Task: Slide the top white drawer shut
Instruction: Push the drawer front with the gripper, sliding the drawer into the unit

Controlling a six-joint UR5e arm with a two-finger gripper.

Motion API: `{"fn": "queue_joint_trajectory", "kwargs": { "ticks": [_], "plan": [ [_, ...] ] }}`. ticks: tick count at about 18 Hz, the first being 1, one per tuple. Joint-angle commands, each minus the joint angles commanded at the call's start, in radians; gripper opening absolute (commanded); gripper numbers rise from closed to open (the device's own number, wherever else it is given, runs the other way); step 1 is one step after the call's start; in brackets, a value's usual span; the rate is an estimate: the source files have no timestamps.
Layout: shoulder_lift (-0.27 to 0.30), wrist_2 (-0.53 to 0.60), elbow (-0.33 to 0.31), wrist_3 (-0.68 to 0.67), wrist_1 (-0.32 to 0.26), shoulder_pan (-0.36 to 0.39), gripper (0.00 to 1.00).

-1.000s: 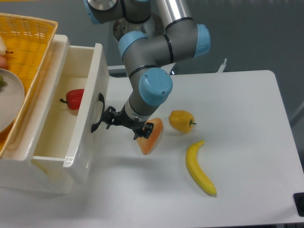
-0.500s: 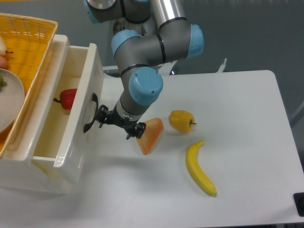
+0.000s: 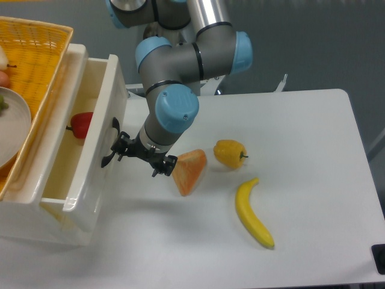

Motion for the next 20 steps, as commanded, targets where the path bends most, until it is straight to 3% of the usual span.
{"fn": "queue_joint_trajectory", "kwargs": {
  "ticks": [20],
  "plan": [
    [0.032,-0.021,-0.002,-0.008,-0.012,-0.037,1.00]
  ]
}}
